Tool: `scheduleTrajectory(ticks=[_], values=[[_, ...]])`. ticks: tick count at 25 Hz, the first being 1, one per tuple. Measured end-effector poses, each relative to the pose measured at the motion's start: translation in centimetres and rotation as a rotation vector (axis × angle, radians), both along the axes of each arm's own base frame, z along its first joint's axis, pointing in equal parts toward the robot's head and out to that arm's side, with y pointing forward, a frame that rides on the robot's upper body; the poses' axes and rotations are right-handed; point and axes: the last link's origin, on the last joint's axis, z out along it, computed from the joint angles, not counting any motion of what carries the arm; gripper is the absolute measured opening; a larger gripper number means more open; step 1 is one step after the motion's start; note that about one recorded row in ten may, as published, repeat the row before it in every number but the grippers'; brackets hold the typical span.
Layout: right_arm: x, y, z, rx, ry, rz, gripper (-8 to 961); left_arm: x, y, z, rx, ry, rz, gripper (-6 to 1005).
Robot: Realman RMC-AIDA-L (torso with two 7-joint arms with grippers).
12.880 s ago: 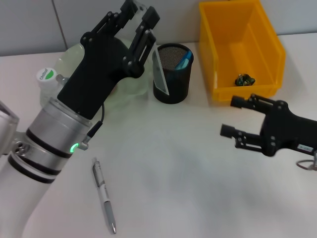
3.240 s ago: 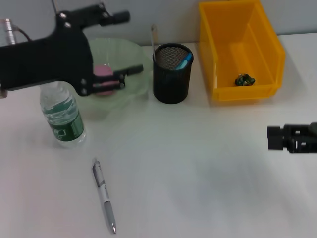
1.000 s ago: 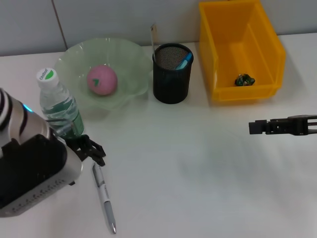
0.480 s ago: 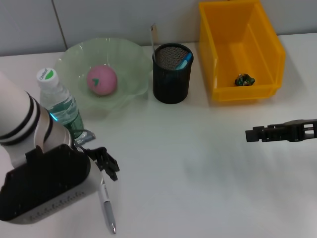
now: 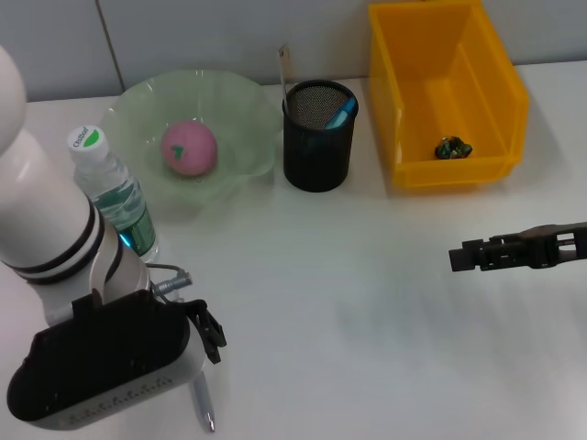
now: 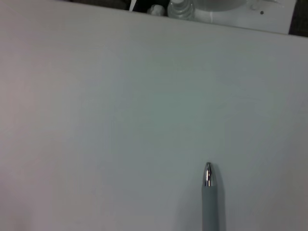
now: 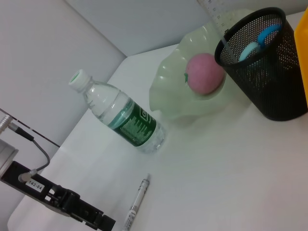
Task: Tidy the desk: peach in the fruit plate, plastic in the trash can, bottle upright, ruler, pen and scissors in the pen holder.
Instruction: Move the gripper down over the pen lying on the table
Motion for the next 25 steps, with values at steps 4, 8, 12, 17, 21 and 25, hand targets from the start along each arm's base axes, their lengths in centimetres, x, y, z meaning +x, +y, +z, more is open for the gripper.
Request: scheduleTrajectory(ticks=[4, 8, 12, 17, 21, 25], values=[[-0.1, 0.1, 0.0, 0.0, 0.0, 0.003, 742, 0.2, 0.0, -0.4, -0.014, 0.013, -0.011, 656], [-0.2, 0.1, 0.0, -0.005, -0.003, 0.009, 743, 0.5, 0.5, -0.8, 0.005, 0.023, -0.019, 656], [-0.4, 0.2, -0.1, -0.014, -0.007, 0.017, 742, 0.4, 0.7, -1.1, 0.014, 0.039, -0.025, 655], [-0.7, 0.5, -0.1, -0.024, -0.014, 0.032, 742, 0.3, 0.9, -1.4, 0.011, 0.056, -0.025, 649], [-1.0, 0.7, 0.0, -0.025, -0.015, 0.041, 743, 0.3, 0.9, -1.7, 0.003, 0.068, -0.025, 644], [-1.1, 0.9, 0.0, -0.025, -0.016, 0.047, 743, 0.4, 1.1, -2.0, 0.003, 0.077, -0.028, 640]])
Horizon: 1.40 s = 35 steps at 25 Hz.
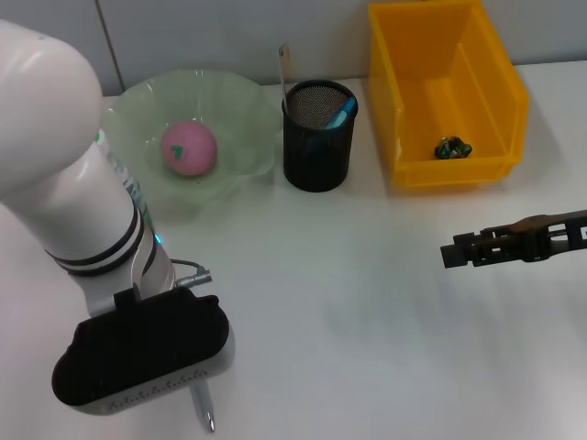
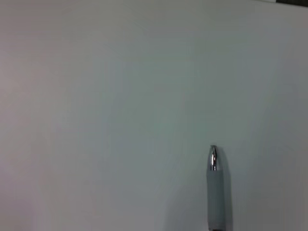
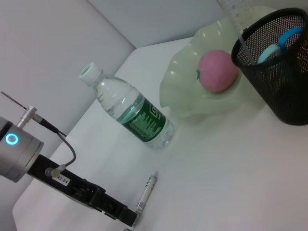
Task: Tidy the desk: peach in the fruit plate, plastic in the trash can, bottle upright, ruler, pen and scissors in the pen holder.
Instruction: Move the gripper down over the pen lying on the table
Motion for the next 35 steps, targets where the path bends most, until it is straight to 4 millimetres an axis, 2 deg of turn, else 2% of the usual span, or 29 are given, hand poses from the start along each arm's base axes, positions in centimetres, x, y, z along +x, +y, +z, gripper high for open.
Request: scheduleTrajectory(ticks=[11, 16, 22, 35], values=[[-0.01, -0.04, -0.07, -0.01, -0.007, 0.003, 742, -0.16, 0.27, -0.68, 0.011, 0.014, 0.006, 627], [-0.02, 0.03, 0.01, -0.008, -0.009, 0.005, 742, -0.04, 0.37, -0.7, 0.011, 0.015, 0.002, 579], [-0.03, 0.07, 0.06, -0.006, -0.012, 0.006, 742, -0.07, 0.4, -0.74, 0.01, 0.02, 0.0, 455], [0.06, 0.0, -0.11, -0.01, -0.019, 0.005, 743, -0.19, 0.49, -1.0, 0.012, 0.024, 0.007, 384]])
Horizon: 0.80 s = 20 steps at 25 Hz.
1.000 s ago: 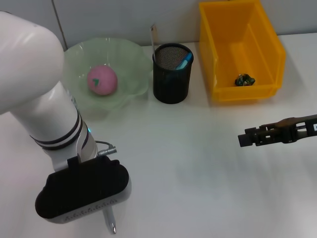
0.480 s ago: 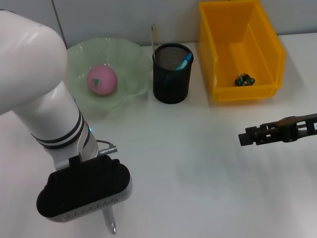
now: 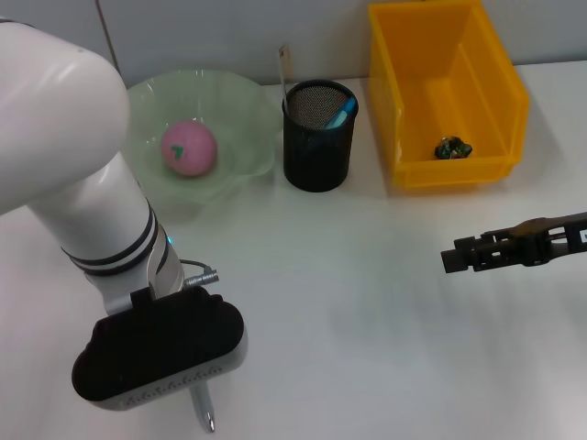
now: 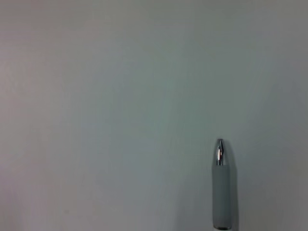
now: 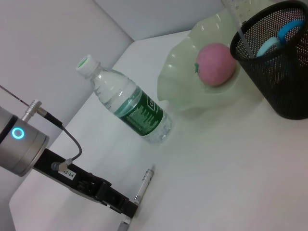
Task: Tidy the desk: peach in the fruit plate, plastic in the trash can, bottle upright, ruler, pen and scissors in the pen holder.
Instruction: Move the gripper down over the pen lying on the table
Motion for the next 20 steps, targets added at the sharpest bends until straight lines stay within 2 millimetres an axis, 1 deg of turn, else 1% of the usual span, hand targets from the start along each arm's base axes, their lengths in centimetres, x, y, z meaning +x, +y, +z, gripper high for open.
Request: scheduleTrajectory(ticks=[6, 11, 20], values=[[-0.02, -0.03, 0.01, -0.002, 0.002, 0.001, 743, 0.01, 0.0, -0.02, 0.0, 0.0, 0.001, 362], [-0.08, 0.03, 0.02, -0.002, 0.001, 0.002, 742, -0.01, 0.06, -0.02, 0.0, 0.004, 0.002, 295], [-0.15, 0.09, 0.02, -0.002, 0.002, 0.003, 743, -0.22, 0.2, -0.15, -0.001, 0.008, 0.008, 294]])
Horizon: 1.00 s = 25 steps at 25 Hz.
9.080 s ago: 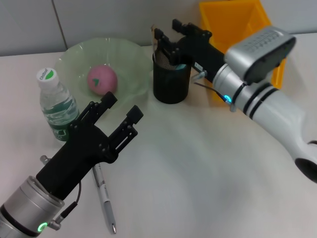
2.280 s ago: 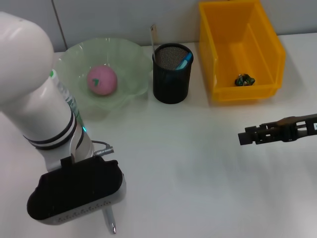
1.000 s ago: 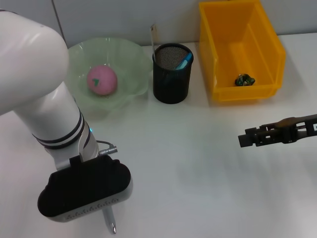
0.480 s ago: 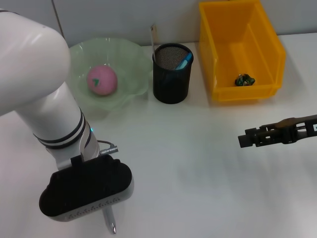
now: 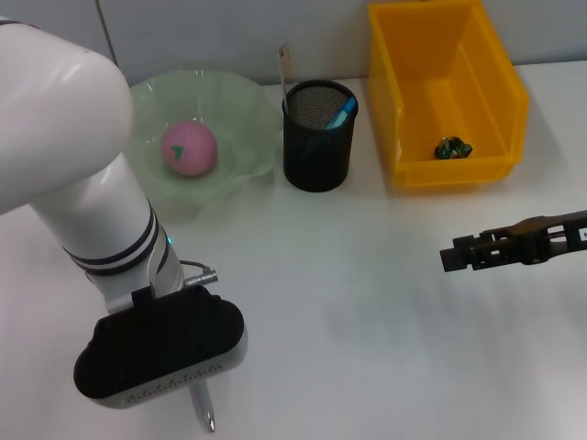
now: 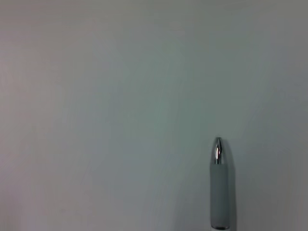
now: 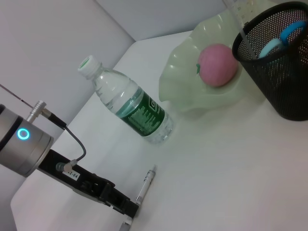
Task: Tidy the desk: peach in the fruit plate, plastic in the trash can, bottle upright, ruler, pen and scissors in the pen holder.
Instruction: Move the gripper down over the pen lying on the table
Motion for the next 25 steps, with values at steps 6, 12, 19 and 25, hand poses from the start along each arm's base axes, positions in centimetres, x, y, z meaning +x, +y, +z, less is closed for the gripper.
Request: scheduleTrajectory(ticks=[6, 12, 19, 25], values=[[-0.01, 0.0, -0.01, 0.0, 0.0, 0.0, 743, -0.06, 0.02, -0.03, 0.0, 0.0, 0.001, 293], [0.03, -0.07, -0.06, -0.001, 0.001, -0.002, 742, -0.23, -0.13, -0.22, -0.006, 0.005, 0.003, 285], [0.1, -0.12, -0.12, 0.0, 0.001, -0.005, 742, -0.24, -0.15, -0.24, -0.007, 0.006, 0.002, 284], [0.11, -0.12, -0.13, 0.0, 0.001, -0.006, 743, -0.22, -0.11, -0.25, -0.007, 0.008, 0.001, 283]])
